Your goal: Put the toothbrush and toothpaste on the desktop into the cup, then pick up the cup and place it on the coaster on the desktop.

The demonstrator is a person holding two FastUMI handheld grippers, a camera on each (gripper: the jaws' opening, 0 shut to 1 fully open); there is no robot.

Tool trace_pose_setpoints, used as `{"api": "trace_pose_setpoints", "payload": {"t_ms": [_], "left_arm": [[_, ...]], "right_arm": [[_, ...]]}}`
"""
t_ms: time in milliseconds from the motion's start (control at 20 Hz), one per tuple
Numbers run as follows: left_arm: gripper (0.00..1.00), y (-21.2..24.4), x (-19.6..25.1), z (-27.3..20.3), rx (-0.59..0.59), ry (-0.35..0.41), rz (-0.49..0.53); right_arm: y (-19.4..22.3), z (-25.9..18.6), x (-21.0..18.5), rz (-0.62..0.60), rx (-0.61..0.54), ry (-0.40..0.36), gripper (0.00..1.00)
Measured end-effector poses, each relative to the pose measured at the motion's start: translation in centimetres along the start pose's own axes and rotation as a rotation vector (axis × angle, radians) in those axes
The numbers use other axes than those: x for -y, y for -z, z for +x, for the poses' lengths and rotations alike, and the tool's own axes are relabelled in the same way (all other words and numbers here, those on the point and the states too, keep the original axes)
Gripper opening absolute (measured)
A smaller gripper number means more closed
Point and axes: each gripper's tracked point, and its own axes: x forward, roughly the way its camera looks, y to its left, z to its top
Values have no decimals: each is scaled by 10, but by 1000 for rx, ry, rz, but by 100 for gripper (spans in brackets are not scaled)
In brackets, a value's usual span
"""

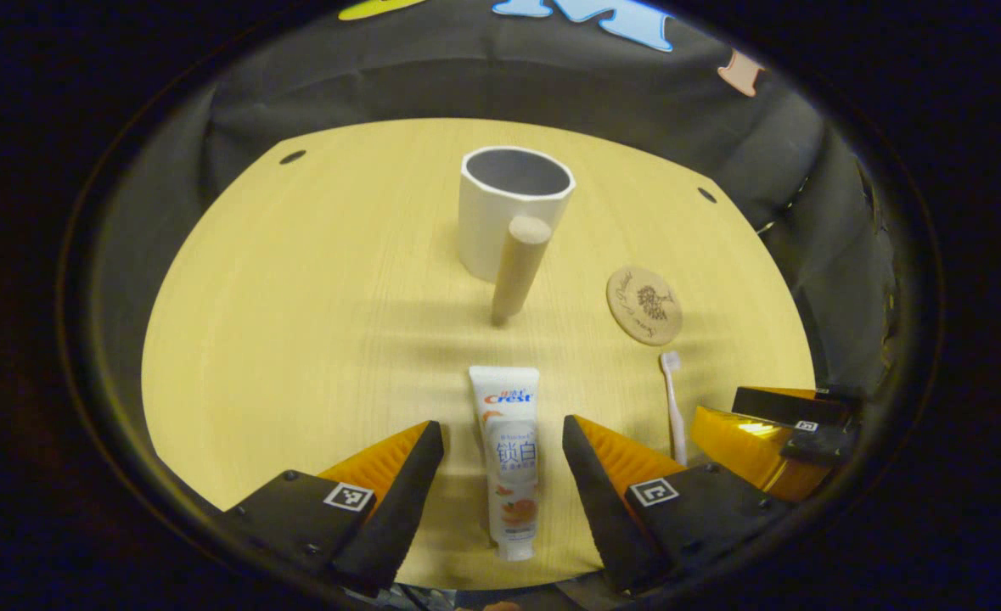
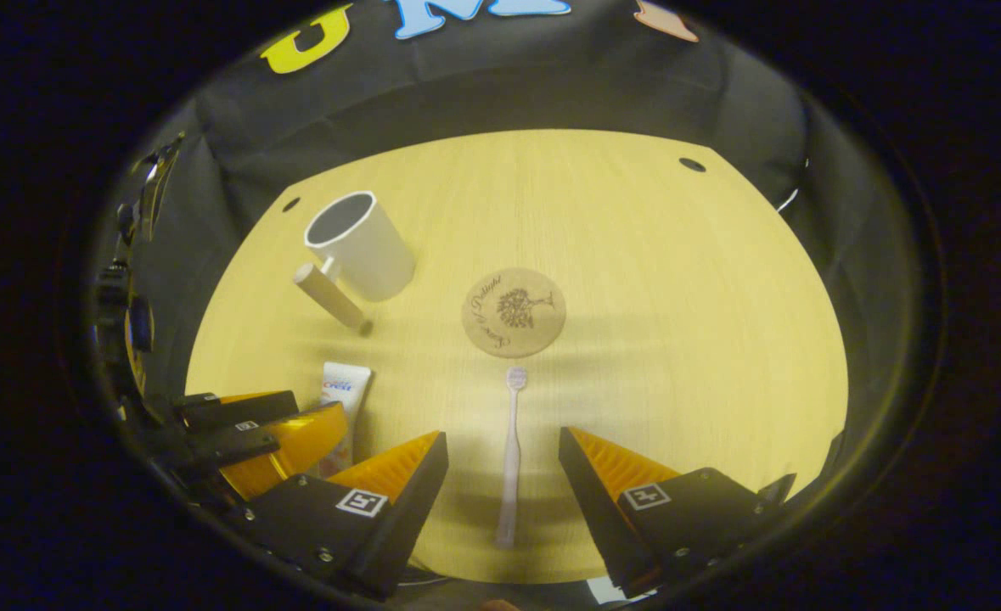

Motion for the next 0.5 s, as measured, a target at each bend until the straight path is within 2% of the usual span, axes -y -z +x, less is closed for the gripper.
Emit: {"api": "trace_pose_setpoints", "payload": {"t_ms": [250, 500], "left_arm": [[94, 12, 3, 7, -92, -2, 10], [95, 20, 6, 12, -149, 12, 9]], "right_arm": [[16, 19, 2, -35, -109, 37, 85], [26, 31, -2, -34, -192, 34, 85]]}}
